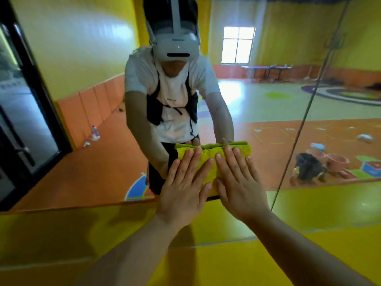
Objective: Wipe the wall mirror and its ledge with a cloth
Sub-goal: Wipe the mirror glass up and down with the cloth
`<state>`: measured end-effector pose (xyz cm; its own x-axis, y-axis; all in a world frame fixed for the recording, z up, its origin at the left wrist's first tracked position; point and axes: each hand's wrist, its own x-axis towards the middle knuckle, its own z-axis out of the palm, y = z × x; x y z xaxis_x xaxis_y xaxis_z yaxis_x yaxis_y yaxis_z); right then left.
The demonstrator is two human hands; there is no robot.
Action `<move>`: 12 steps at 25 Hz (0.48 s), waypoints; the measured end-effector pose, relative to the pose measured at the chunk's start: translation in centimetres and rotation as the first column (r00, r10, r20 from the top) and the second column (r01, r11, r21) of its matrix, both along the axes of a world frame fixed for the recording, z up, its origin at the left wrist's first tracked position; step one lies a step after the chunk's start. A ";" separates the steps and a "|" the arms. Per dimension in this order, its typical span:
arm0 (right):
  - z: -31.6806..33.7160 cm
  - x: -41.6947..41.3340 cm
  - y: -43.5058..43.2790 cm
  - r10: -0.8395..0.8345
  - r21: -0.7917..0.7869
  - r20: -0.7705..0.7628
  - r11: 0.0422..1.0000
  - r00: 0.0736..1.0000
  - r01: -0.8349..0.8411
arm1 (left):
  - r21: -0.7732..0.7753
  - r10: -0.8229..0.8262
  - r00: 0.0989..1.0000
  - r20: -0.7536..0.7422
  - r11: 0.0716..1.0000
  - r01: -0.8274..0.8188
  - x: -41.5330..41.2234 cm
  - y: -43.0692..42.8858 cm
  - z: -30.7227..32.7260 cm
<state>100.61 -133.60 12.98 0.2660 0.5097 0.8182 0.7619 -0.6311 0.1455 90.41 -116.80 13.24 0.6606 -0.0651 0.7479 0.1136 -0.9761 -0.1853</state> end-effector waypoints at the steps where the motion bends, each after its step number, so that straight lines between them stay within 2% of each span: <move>1: 3.2 0.2 0.3 -0.006 0.030 0.019 1.000 1.000 0.006 | 0.024 -0.008 0.999 0.046 1.000 0.007 0.4 0.2 3.3; 7: 25.5 2.0 1.7 -0.050 0.135 0.160 0.990 0.986 0.028 | 0.048 0.032 0.952 0.306 0.998 -0.048 3.4 -0.5 25.4; 12: 41.3 3.8 1.7 -0.093 0.211 0.228 0.976 0.969 0.044 | 0.104 0.046 0.915 0.400 0.990 -0.095 5.4 -0.8 41.4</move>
